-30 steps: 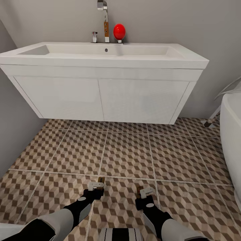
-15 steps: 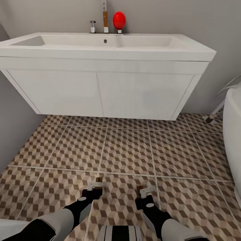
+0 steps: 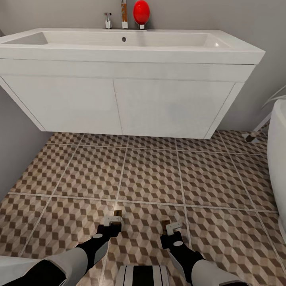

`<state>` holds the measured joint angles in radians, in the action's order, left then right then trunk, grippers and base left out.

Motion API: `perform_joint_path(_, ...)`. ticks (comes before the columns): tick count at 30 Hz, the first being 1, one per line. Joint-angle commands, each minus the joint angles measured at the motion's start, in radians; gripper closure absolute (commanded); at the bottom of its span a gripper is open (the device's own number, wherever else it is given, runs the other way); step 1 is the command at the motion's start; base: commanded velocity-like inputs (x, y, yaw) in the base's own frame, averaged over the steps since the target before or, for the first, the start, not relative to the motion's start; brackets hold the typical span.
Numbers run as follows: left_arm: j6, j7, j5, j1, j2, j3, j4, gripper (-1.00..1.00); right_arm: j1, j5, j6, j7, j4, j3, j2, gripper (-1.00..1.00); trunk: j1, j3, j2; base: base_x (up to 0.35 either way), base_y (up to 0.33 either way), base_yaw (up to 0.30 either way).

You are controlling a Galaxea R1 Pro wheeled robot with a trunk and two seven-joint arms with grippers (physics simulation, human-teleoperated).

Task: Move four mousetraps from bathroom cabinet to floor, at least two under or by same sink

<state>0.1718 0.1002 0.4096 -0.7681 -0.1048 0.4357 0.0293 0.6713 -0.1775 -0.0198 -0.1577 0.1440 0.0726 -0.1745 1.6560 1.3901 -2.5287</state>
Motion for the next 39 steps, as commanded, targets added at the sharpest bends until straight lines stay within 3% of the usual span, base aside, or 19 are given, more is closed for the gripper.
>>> perform_joint_path(1, 0.003, 0.004, 0.006, 0.000, -0.001, 0.009, -0.001, 1.00, 0.001, -0.003, -0.001, -0.006, -0.001, 0.007, 0.000, 1.00, 0.000, 0.001, 0.000, 0.000, 0.000, 0.000)
perform_joint_path(4, 0.004, 0.006, 0.005, 0.000, -0.001, 0.009, -0.001, 1.00, 0.001, -0.003, -0.002, -0.006, -0.001, 0.007, 0.000, 1.00, 0.000, 0.001, 0.000, 0.000, 0.000, 0.000)
perform_joint_path(11, 0.005, 0.013, 0.004, 0.000, 0.000, 0.009, -0.001, 1.00, 0.001, -0.003, -0.003, -0.006, -0.001, 0.007, 0.000, 1.00, 0.003, 0.028, -0.002, 0.000, 0.000, 0.000)
perform_joint_path(29, 0.006, 0.012, 0.005, 0.000, 0.000, 0.009, 0.000, 1.00, 0.001, -0.003, -0.003, -0.006, -0.001, 0.007, 0.000, 1.00, 0.003, 0.028, -0.002, 0.000, 0.000, 0.000)
perform_joint_path(34, 0.005, 0.011, 0.005, 0.000, 0.000, 0.009, -0.001, 1.00, 0.001, -0.003, -0.003, -0.006, -0.001, 0.007, 0.000, 1.00, 0.005, 0.047, -0.003, 0.000, 0.000, 0.000)
perform_joint_path(39, 0.007, 0.012, 0.005, 0.000, 0.000, 0.009, 0.000, 1.00, 0.001, -0.003, -0.003, -0.006, -0.001, 0.007, 0.000, 1.00, 0.005, 0.047, -0.003, 0.000, 0.000, 0.000)
